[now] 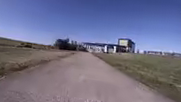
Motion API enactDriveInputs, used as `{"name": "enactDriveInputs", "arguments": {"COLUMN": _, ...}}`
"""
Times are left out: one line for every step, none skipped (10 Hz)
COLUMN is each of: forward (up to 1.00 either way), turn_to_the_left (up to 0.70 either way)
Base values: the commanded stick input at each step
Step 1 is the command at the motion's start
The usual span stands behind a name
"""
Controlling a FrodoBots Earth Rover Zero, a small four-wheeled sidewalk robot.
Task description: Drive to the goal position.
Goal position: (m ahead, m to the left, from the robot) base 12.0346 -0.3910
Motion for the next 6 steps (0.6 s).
{"name": "enactDriveInputs", "arguments": {"forward": 1.00, "turn_to_the_left": 0.00}}
{"name": "enactDriveInputs", "arguments": {"forward": 1.00, "turn_to_the_left": 0.00}}
{"name": "enactDriveInputs", "arguments": {"forward": 1.00, "turn_to_the_left": 0.00}}
{"name": "enactDriveInputs", "arguments": {"forward": 1.00, "turn_to_the_left": 0.00}}
{"name": "enactDriveInputs", "arguments": {"forward": 1.00, "turn_to_the_left": 0.00}}
{"name": "enactDriveInputs", "arguments": {"forward": 1.00, "turn_to_the_left": 0.00}}
